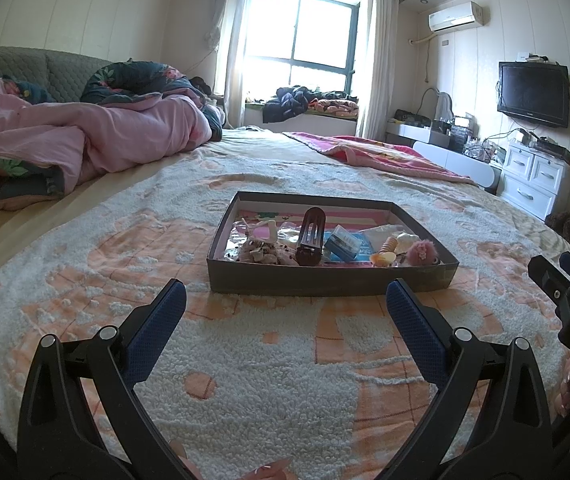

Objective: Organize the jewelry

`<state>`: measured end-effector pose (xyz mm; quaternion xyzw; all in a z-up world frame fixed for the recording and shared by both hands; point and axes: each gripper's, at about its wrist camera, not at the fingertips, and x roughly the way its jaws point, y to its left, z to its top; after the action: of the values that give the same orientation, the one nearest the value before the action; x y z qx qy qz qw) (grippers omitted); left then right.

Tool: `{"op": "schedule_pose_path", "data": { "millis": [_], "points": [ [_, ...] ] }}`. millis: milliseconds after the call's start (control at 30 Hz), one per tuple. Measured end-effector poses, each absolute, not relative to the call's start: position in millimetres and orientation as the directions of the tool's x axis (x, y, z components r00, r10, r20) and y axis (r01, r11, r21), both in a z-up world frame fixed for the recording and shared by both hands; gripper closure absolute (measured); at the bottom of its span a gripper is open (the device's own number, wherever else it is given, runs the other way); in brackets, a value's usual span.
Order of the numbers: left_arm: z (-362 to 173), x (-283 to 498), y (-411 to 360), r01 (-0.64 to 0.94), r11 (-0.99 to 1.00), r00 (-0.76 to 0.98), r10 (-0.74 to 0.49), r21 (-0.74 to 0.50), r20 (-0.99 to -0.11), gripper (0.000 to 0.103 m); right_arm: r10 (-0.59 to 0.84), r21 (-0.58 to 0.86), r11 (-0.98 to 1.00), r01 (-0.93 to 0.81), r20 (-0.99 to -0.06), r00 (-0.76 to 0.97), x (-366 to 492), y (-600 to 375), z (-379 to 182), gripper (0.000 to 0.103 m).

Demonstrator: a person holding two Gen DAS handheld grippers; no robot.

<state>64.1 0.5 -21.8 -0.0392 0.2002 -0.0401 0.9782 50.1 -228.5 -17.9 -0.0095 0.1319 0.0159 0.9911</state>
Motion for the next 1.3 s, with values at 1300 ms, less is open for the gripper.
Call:
{"op": "schedule_pose_path", "data": {
  "millis": [1300],
  "points": [
    [-29.3, 59.3, 0.2, 0.068, 0.99, 0.907, -0.112, -0.121, -0.405, 0.011, 0.025, -0.019, 0.999, -0.031, -0.266, 0.964, 49.3, -232.5, -19.6, 0.006]
  ]
}}
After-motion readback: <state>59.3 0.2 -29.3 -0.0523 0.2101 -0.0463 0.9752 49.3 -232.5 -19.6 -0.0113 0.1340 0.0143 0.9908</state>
